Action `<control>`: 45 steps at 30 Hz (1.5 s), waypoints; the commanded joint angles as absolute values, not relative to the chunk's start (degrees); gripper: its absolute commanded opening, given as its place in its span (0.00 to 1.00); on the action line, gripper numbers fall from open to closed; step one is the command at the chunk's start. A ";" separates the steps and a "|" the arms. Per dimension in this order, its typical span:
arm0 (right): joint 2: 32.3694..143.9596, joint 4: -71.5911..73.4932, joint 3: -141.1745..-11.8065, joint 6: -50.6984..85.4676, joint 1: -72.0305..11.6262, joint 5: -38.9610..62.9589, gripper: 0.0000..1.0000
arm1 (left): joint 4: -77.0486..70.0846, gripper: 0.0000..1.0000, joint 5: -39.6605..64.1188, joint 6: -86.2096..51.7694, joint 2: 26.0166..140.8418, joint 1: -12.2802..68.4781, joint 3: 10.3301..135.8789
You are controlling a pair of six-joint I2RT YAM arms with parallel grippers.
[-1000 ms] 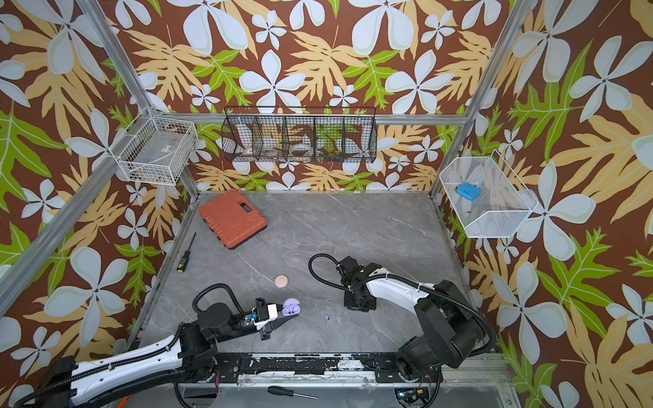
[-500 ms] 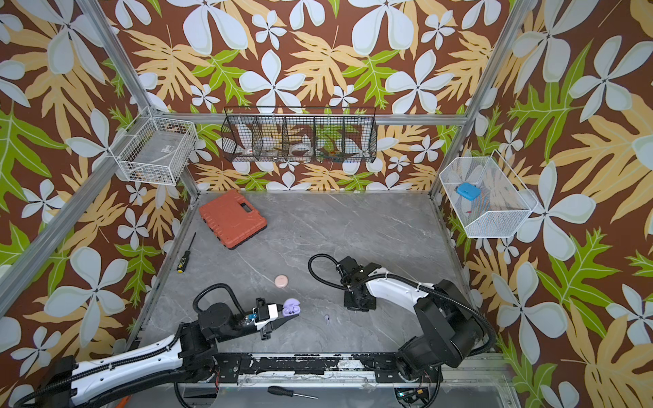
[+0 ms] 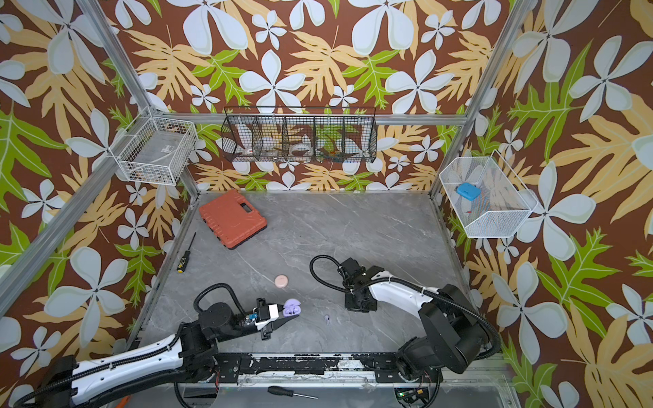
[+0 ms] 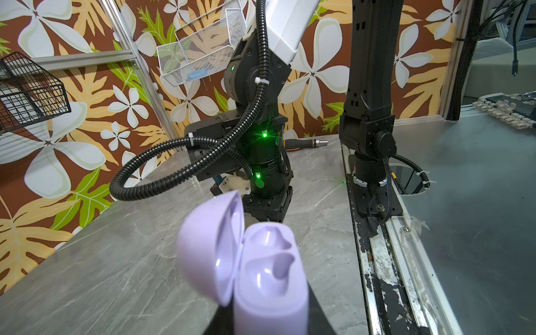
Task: Insert wireless bluetooth earbuds into charging case
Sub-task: Pick up the wireless bluetooth earbud from the bottom-center of the table.
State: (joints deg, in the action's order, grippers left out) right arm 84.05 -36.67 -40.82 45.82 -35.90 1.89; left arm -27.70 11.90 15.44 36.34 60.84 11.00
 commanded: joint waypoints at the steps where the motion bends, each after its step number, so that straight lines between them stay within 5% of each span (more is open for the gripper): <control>1: 84.94 -33.05 -39.04 45.13 -35.86 3.33 0.17 | -28.20 0.00 12.20 15.38 36.38 60.90 11.60; 45: 74.55 -28.13 -34.51 44.73 -35.86 7.50 0.14 | -27.86 0.00 13.01 14.99 37.53 60.83 11.87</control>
